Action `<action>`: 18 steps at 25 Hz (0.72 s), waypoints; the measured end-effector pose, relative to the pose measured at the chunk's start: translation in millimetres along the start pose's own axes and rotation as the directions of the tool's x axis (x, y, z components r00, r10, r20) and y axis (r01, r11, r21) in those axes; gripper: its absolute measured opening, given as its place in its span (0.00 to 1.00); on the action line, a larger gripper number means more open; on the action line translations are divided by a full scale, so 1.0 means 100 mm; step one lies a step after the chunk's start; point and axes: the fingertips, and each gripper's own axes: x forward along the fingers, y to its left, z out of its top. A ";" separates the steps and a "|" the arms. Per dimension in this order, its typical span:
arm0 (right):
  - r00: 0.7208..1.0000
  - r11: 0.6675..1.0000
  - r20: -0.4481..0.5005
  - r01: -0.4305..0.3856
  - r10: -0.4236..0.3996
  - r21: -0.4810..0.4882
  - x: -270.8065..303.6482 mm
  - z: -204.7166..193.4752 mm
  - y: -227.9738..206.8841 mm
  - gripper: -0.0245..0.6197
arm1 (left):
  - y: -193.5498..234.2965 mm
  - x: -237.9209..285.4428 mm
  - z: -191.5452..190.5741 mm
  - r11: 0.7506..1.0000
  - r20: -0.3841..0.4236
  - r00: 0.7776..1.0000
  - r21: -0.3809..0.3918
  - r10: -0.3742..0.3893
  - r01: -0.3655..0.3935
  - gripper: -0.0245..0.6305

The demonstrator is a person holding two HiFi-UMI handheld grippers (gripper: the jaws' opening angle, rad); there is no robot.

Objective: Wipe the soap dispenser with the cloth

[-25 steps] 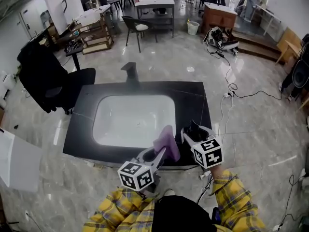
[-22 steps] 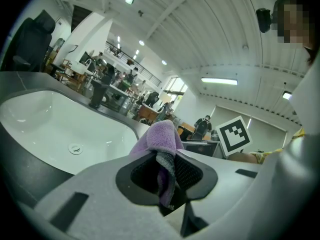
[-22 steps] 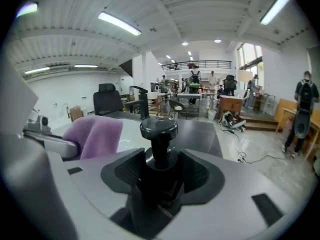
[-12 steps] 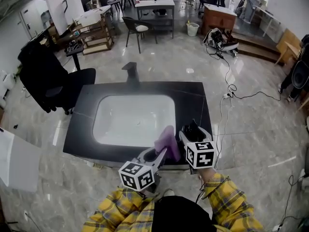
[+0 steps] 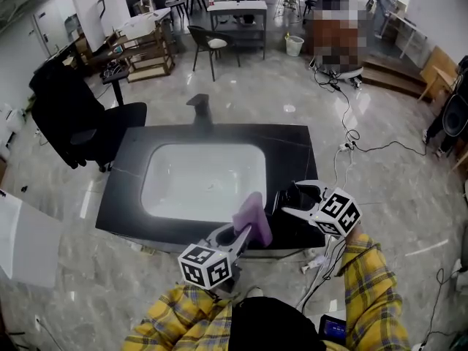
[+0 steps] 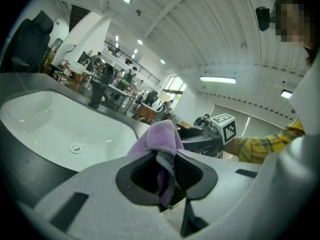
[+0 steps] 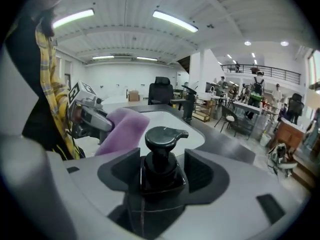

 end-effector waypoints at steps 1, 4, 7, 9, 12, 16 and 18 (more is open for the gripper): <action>1.000 1.000 -0.005 -0.028 0.028 0.002 0.01 0.01 -0.01 0.45 | 0.00 0.00 0.00 1.000 0.000 1.000 0.001 0.000 0.000 0.14; 0.993 0.994 -0.047 -0.108 0.108 -0.003 0.09 -0.04 0.01 0.45 | -0.01 0.00 -0.01 1.000 -0.003 1.000 0.005 -0.002 0.002 0.14; 0.984 0.986 -0.060 -0.167 0.167 -0.007 0.13 -0.03 0.07 0.38 | 0.00 -0.02 0.00 1.000 -0.003 1.000 0.006 -0.001 0.001 0.14; 0.981 0.983 -0.053 -0.185 0.184 -0.002 0.14 -0.02 0.09 0.37 | 0.02 -0.02 0.00 1.000 -0.004 1.000 0.002 0.003 -0.003 0.14; 0.985 0.986 -0.044 -0.166 0.167 0.017 0.14 -0.02 0.07 0.37 | 0.04 -0.01 0.00 1.000 -0.006 1.000 -0.002 0.008 -0.008 0.14; 0.998 0.996 -0.026 -0.059 0.060 0.066 0.15 -0.01 0.03 0.36 | 0.09 0.02 0.00 1.000 -0.005 1.000 -0.008 0.019 -0.019 0.14; 1.000 0.993 0.001 0.014 -0.014 0.118 0.16 -0.02 0.00 0.36 | 0.11 0.05 0.00 1.000 -0.005 1.000 -0.013 0.025 -0.025 0.14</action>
